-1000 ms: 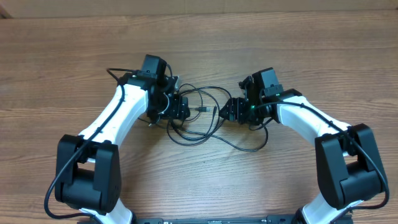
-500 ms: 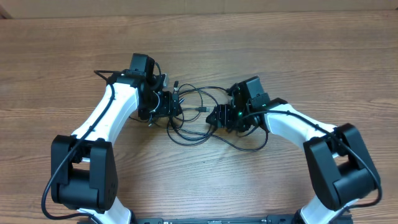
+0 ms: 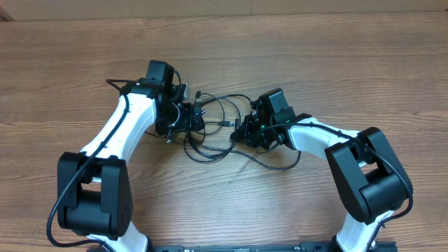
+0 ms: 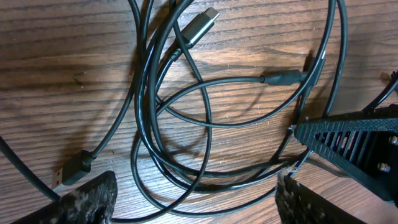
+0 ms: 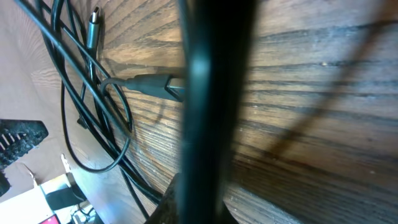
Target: Untangle cables
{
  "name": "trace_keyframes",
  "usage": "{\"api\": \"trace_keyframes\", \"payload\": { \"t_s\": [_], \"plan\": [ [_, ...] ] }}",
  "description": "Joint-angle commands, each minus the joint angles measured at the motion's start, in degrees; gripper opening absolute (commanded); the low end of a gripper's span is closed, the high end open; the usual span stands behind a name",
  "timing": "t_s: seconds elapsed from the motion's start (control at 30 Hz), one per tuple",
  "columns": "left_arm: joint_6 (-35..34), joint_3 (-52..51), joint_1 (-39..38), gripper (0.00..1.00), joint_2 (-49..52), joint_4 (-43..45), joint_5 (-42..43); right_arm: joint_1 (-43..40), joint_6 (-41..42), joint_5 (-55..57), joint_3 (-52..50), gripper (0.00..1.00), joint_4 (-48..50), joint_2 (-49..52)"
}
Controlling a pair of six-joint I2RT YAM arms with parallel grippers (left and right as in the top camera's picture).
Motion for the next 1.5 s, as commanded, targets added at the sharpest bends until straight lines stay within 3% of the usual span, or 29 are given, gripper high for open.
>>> {"api": "trace_keyframes", "payload": {
  "t_s": [0.0, 0.3, 0.7, 0.9, 1.27, 1.47],
  "plan": [
    [-0.35, 0.79, 0.22, 0.81, -1.09, -0.17, -0.20, 0.33, 0.28, -2.56, -0.35, 0.04, 0.44, 0.42],
    [-0.33, 0.79, 0.22, 0.86, -1.09, -0.20, -0.20, 0.33, -7.61, -21.49, 1.73, 0.04, 12.33, -1.11],
    [-0.13, 0.79, 0.72, 0.87, -1.09, -0.24, -3.56, 0.31, -10.71, -21.46, 7.32, 0.04, 11.91, -14.14],
    [-0.79, 0.79, 0.96, 0.92, -1.09, 4.72, 2.91, 2.19, -10.27, -21.49, 11.41, 0.04, 12.00, -21.70],
    [-1.20, 0.79, 0.96, 0.94, -1.09, 6.12, 2.80, 3.80, -10.27, -22.97, 22.67, 0.04, 16.13, -30.38],
    [-1.22, 0.79, 2.64, 0.89, -1.09, 3.04, -8.33, -3.21, -10.27, -22.47, 25.03, 0.04, 25.62, -34.16]
  ]
}}
